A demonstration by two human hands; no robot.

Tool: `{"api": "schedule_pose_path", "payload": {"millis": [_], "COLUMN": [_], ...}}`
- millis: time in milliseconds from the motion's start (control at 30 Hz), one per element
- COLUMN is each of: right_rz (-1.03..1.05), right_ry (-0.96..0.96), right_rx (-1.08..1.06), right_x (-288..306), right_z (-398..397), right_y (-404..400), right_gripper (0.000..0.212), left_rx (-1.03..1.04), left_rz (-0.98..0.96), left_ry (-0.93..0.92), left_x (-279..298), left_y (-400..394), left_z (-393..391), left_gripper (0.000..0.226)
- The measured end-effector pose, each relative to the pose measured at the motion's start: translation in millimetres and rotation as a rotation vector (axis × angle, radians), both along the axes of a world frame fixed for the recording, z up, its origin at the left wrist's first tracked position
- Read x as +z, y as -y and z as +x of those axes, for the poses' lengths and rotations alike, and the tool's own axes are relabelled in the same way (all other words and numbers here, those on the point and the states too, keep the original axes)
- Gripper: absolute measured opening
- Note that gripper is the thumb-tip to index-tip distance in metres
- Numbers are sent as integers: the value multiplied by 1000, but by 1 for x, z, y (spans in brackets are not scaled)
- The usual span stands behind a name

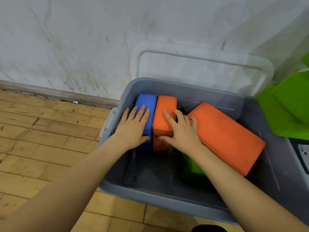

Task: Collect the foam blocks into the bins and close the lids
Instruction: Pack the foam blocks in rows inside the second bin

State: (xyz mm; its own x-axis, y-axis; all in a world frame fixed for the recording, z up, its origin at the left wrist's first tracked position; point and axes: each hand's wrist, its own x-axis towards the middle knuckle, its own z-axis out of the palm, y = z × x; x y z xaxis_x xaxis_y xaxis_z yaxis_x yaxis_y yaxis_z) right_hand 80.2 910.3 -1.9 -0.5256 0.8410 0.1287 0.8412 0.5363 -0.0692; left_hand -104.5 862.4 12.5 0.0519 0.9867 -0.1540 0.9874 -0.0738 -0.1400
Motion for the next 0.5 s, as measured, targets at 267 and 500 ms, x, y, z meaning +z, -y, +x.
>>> {"api": "schedule_pose_path", "payload": {"millis": [267,500], "right_rz": [-98,-113], "right_ry": [-5,194], "right_rx": [-137,-195], "right_x": [18,0], "right_z": [87,129], "right_y": [14,18], "right_gripper": [90,85], "left_rx": [-59,-145], "left_rz": [8,138], "left_ry": [263,297], "left_x": [13,6], "left_y": [5,-26], "left_z": [41,100], "left_gripper": [88,83]}}
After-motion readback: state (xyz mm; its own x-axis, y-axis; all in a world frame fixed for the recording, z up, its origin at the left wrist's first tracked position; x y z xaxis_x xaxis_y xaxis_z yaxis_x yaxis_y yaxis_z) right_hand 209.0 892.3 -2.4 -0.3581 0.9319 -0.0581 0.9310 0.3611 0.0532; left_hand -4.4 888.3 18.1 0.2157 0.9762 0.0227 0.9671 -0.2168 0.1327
